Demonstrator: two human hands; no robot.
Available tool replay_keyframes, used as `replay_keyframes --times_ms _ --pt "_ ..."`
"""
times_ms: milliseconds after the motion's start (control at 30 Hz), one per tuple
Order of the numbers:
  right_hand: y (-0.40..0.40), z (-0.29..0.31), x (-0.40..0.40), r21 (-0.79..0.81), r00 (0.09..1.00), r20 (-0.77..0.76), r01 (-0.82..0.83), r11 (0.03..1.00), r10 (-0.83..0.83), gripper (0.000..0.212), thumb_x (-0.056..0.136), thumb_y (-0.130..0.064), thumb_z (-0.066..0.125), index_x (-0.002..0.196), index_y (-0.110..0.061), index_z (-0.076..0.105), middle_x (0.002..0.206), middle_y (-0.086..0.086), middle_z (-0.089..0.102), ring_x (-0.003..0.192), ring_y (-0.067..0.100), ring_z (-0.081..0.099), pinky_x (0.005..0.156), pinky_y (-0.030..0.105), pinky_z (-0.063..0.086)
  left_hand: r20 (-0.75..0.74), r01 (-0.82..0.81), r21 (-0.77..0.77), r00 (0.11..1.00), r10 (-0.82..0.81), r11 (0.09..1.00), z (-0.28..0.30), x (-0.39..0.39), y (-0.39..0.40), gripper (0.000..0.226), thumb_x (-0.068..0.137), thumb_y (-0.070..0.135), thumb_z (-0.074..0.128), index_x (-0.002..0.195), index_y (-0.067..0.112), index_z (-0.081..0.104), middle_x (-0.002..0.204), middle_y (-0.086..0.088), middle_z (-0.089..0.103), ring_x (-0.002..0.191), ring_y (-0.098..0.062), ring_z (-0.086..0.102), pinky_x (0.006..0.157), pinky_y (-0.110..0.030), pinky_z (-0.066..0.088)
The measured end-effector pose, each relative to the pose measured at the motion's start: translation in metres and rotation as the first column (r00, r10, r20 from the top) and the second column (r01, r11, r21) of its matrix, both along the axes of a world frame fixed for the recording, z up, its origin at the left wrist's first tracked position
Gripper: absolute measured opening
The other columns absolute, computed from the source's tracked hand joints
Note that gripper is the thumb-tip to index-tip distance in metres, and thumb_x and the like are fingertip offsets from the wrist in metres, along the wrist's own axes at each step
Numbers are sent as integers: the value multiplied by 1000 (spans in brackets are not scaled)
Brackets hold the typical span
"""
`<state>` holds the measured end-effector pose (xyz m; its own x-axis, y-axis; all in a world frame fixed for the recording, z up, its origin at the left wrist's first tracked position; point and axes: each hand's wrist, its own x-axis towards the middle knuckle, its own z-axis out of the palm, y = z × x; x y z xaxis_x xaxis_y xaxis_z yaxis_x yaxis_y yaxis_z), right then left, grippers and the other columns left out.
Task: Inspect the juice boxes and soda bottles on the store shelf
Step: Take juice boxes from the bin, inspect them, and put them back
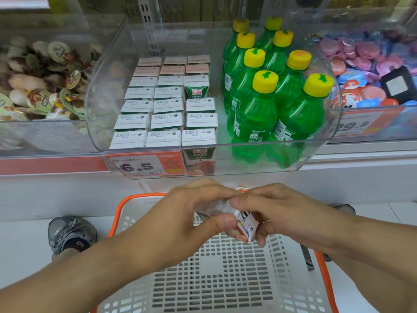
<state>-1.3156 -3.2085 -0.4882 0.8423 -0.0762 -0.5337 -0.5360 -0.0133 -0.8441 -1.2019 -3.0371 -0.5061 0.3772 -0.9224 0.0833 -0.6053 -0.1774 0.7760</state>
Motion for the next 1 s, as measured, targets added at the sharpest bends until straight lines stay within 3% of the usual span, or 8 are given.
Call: replay_keyframes --times_ms 167,300,367,500,633,733,867,1000 --pt "-1 -4 -3 -23 991 29 135 991 -134 55 67 -49 75 101 -6 71 86 19 75 82 35 74 90 47 59 -117 -50 -30 992 47 998 -6 5 2 26 95 47 53 118 37 60 111 13 64 110 -12 62 89 -33 55" --pt "-6 -2 -2 11 969 84 233 972 -233 43 69 -30 78 101 -2 68 84 22 75 80 37 75 81 44 63 -297 -115 -95 951 82 989 -6 7 0 21 94 30 55 114 24 62 109 8 67 110 -16 63 84 -23 55" --pt "-7 3 -2 41 964 100 242 969 -245 39 71 -22 77 102 -1 68 84 23 76 80 36 75 75 39 64 -378 -127 -116 923 75 985 -7 8 -1 21 93 24 54 113 20 61 109 6 69 111 -17 64 85 -24 56" --pt "-17 12 -2 37 967 111 228 973 -230 47 62 -14 82 107 -5 69 88 21 76 83 38 75 78 41 63 -477 -147 -156 877 56 977 -7 7 -1 20 95 18 55 114 18 59 114 6 71 115 -13 64 87 -22 53" --pt "-24 11 -5 13 977 45 209 978 -209 72 51 -26 89 119 -17 66 109 13 72 93 31 75 86 44 61 -528 -153 -219 849 14 964 -8 2 -1 25 97 15 53 121 11 56 120 -8 69 119 -25 63 100 -37 51" --pt "-23 10 -7 154 984 -53 179 972 -173 84 54 -30 90 130 -21 58 119 13 70 104 26 73 91 43 59 -561 -166 -264 827 -12 950 -7 -2 -2 30 93 22 54 121 13 57 120 -12 68 117 -28 63 101 -44 50" --pt "-26 10 -6 277 996 -4 90 957 -92 64 70 -20 86 129 -8 62 120 22 70 114 38 67 95 40 57 -569 -157 -300 821 -44 941 -1 -4 -4 34 94 31 59 122 13 56 121 -12 68 116 -27 64 100 -43 51" --pt "-32 8 -7 249 988 48 130 960 -147 67 57 -20 94 117 -4 69 110 24 73 107 38 70 91 38 59 -523 -136 -292 852 -38 947 1 -3 -6 30 98 24 57 124 9 55 126 -9 66 124 -25 59 101 -34 49"
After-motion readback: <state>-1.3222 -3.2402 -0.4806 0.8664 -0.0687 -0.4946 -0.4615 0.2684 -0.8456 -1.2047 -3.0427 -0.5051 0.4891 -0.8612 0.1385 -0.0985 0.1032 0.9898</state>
